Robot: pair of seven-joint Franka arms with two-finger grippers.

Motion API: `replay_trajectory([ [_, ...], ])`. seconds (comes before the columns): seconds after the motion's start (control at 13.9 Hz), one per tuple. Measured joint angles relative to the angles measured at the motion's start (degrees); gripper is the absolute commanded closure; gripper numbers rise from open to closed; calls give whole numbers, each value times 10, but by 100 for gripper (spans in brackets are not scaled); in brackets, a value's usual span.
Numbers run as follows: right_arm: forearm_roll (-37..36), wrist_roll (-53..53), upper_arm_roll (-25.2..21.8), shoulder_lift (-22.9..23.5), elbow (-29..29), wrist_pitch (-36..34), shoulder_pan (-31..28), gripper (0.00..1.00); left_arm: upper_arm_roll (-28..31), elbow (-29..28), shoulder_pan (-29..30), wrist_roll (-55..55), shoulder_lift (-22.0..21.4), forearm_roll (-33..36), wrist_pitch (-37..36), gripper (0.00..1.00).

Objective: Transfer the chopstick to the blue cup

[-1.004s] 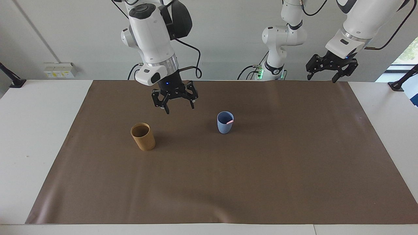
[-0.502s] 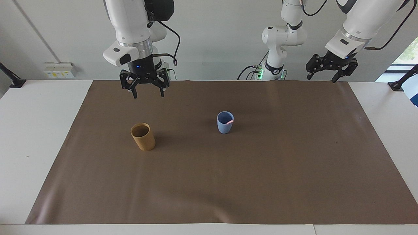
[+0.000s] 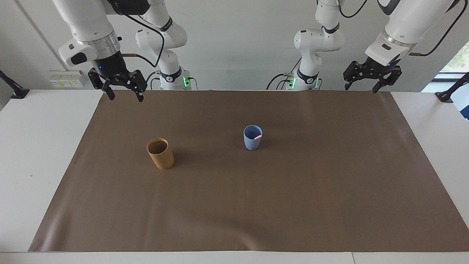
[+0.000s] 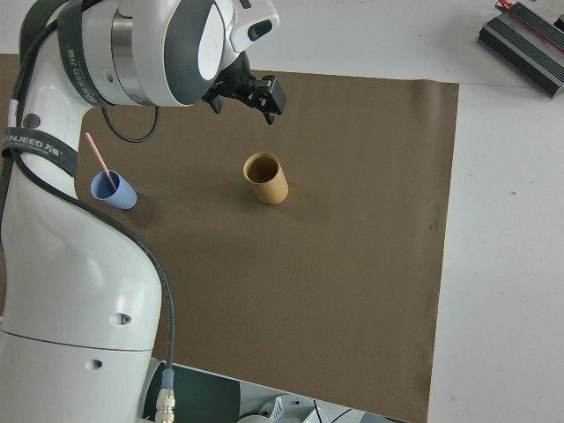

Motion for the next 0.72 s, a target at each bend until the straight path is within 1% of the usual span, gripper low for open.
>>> replay_trajectory([
  [0.14,0,0,0,-12,-22,-1,-21,0,0,0,0,0,0,0,0,0],
  [0.36,-1,-29,-1,-22,-32,-2,-48,0,0,0,0,0,0,0,0,0],
  [0.5,-15,-57,1,-26,-25,-2,-47,0,0,0,0,0,0,0,0,0],
  [0.72,-20,-60,9,-30,-24,-4,-44,0,0,0,0,0,0,0,0,0],
])
